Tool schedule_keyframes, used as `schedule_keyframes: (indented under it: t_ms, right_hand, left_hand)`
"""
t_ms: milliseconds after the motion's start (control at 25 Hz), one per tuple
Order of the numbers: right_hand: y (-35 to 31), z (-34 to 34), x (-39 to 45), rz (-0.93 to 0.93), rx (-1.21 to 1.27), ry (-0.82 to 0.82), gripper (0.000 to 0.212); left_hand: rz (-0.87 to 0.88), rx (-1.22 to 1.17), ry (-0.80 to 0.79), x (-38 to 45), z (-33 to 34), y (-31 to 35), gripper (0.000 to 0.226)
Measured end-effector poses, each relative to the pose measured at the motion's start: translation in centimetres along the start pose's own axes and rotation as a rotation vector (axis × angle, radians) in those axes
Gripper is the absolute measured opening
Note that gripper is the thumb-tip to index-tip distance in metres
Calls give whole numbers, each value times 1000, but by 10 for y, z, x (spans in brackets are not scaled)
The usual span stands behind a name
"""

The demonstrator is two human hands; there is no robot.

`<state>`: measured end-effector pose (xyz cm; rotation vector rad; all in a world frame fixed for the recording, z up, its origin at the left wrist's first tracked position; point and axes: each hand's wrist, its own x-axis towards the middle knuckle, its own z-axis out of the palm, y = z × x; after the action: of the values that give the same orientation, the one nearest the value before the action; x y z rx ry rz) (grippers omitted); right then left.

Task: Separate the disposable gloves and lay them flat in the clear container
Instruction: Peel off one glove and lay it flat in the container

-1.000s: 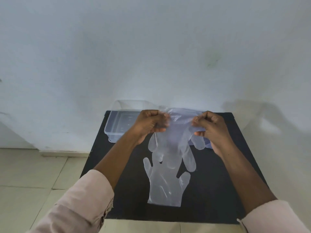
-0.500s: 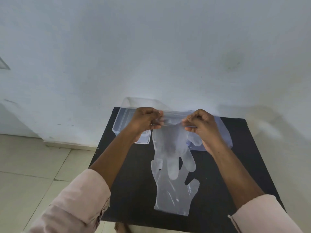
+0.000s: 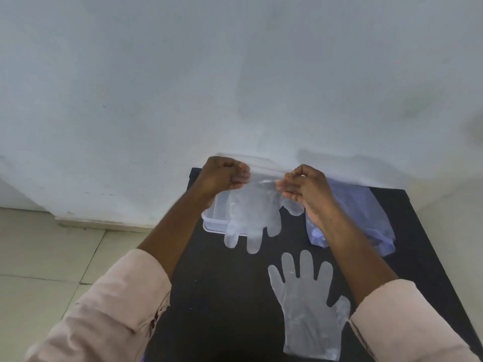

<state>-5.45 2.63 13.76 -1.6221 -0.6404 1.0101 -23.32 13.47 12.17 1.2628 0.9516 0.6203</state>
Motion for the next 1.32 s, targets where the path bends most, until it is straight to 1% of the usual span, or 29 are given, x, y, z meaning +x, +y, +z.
schedule_keyframes:
  t_ms: [200,320,400,520,600,680,760,800,880,960,1040,1200,1320]
  right_hand:
    - [-9,22,42,103,-31,33,21]
    - [-13,33,78,110,-35,56,19]
    - [-20,39,102,96,-41,68,15]
    - [-32,47,135,38,-34,75,13]
    - [-42,53,147,-76,-42,80,16]
    - [-49,54,160,-256,-45,101,19]
    - [-50,53,153,-475,-62,149,14]
    - [-48,52,153,-550,-59,160,12]
    - [-32,49,154,-622,-51,158,17]
    - [-7,48,140,-658,-103,134,18]
    - [27,45,133,-628,-225,77,13]
    - [99,47,131,-533,-527,-66,12]
    - [128,51,127,-510,-725,-151,12]
  left_hand:
    - [-66,97,-9,54,-22,9,16]
    - [-84,67,-3,83,-27,16,15]
    - [-94,56,30,103,-29,27,15]
    - [-74,68,126,131,-31,42,15]
    - [-16,49,174,141,-30,49,17]
    - [95,34,243,151,-30,58,21]
    - [287,56,262,142,-29,60,23]
    - [382,77,250,142,-29,58,22]
    - [487,139,227,140,-31,40,18]
    - [527,217,211,124,-37,15,15]
    - [494,312,193,114,-43,-17,17]
    - [380,606,130,106,-55,-90,17]
    - [406,854,21,100,-63,-126,17]
